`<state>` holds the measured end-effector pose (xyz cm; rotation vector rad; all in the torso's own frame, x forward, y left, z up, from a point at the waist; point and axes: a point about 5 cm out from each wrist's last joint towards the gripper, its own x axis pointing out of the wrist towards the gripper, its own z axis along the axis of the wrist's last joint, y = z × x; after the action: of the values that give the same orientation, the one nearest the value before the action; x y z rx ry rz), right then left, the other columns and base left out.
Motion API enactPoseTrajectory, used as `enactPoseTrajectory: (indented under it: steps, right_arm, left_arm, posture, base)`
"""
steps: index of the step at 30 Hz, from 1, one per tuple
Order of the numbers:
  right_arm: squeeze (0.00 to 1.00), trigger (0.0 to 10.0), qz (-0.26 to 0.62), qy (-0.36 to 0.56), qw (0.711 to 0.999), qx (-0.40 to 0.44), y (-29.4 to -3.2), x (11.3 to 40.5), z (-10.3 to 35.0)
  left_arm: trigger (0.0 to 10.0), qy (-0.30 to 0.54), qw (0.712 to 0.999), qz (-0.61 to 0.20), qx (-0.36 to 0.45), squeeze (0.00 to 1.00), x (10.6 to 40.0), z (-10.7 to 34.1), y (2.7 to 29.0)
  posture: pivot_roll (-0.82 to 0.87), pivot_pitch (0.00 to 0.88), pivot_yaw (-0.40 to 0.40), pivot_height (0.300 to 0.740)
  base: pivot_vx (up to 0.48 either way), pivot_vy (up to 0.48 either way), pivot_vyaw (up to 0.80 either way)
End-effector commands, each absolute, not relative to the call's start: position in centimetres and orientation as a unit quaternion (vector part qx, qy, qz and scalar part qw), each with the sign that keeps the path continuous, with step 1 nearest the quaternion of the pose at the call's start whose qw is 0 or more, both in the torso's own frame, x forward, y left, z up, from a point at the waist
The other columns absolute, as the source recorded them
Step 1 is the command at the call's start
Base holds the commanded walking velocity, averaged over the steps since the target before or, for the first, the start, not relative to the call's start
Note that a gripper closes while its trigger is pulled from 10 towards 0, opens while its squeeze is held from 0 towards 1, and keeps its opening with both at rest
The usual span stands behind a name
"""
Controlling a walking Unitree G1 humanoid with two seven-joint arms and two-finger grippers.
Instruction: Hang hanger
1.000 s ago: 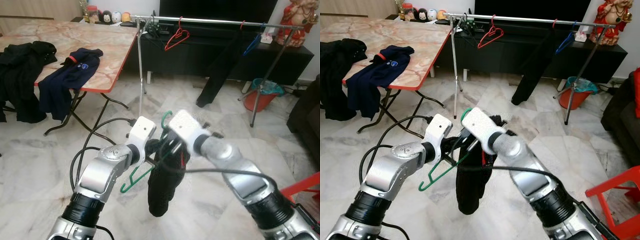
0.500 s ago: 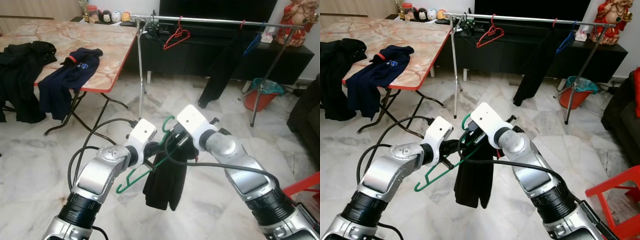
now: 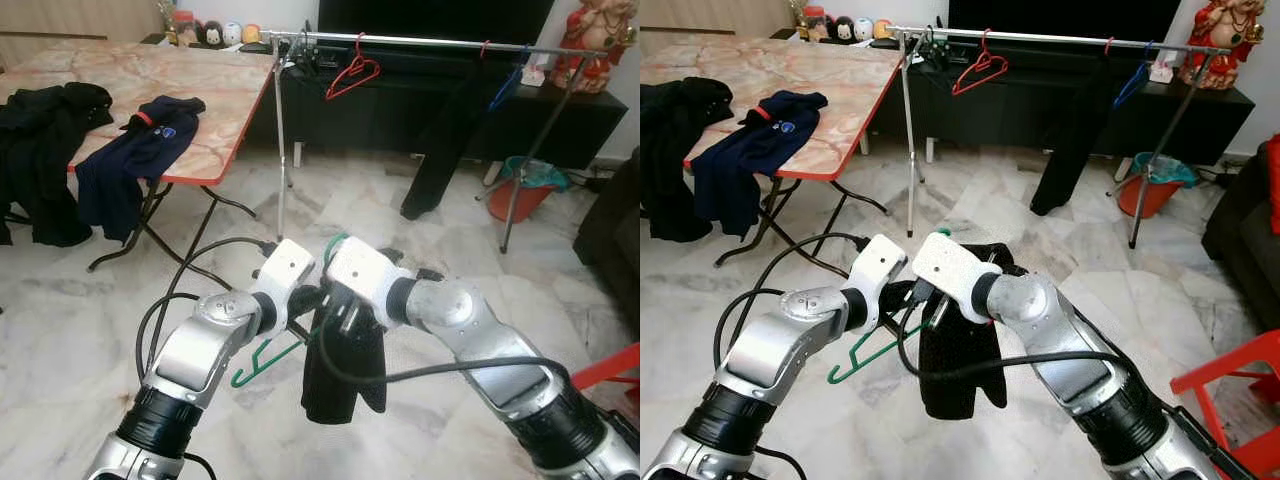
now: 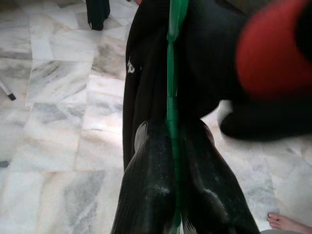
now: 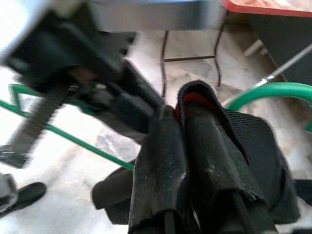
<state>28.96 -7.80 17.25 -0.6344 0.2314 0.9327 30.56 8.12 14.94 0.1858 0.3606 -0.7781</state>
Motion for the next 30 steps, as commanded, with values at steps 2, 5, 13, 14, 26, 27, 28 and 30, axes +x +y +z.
enactPoseTrajectory:
  steps: [2, 5, 13, 14, 26, 27, 28, 30]
  right_arm:
    - [0.0, 10.0, 0.49, 0.082, 0.819, -0.288, -6.6, 27.8, 18.2]
    - [0.0, 10.0, 0.514, 0.072, 0.811, -0.27, -6.6, 27.2, 19.0]
    - [0.0, 10.0, 0.582, 0.065, 0.767, -0.261, -6.5, 25.4, 19.0]
    - [0.0, 10.0, 0.586, 0.067, 0.764, -0.263, -6.6, 25.3, 18.9]
    - [0.0, 10.0, 0.565, 0.124, 0.763, -0.288, -9.4, 24.7, 17.2]
    - [0.0, 10.0, 0.565, 0.124, 0.763, -0.288, -9.4, 24.7, 17.2]
    - [0.0, 10.0, 0.565, 0.125, 0.763, -0.289, -9.5, 24.7, 17.2]
    - [0.0, 10.0, 0.551, 0.141, 0.765, -0.301, -10.4, 24.8, 16.7]
  left_arm:
    - [10.0, 0.139, 0.91, -0.382, 0.084, 0.0, 30.8, 16.1, 7.4]
    - [10.0, 0.116, 0.923, -0.361, 0.061, 0.0, 31.3, 16.6, 7.5]
    - [10.0, 0.079, 0.924, -0.372, 0.031, 0.0, 31.5, 17.5, 7.0]
    - [10.0, 0.077, 0.924, -0.374, 0.031, 0.0, 31.4, 17.5, 6.9]
    - [10.0, 0.039, 0.925, -0.377, 0.01, 0.0, 31.3, 18.0, 6.4]
    - [10.0, 0.039, 0.925, -0.377, 0.01, 0.0, 31.3, 18.0, 6.4]
    - [10.0, 0.039, 0.925, -0.377, 0.01, 0.0, 31.3, 18.0, 6.4]
    - [10.0, 0.039, 0.924, -0.379, 0.011, 0.0, 31.3, 17.8, 6.2]
  posture:
    - [0.13, 0.0, -0.055, 0.74]
    - [0.12, 0.0, -0.053, 0.74]
    - [0.12, 0.0, -0.052, 0.74]
    - [0.12, 0.0, -0.052, 0.74]
    - [0.1, 0.0, -0.048, 0.74]
    - [0.1, 0.0, -0.048, 0.74]
    - [0.1, 0.0, -0.048, 0.74]
    - [0.1, 0.0, -0.047, 0.74]
  base:
    - [0.0, 0.0, 0.0]
    - [0.0, 0.0, 0.0]
    - [0.0, 0.0, 0.0]
    - [0.0, 0.0, 0.0]
    - [0.0, 0.0, 0.0]
    - [0.0, 0.0, 0.0]
    - [0.0, 0.0, 0.0]
    - [0.0, 0.0, 0.0]
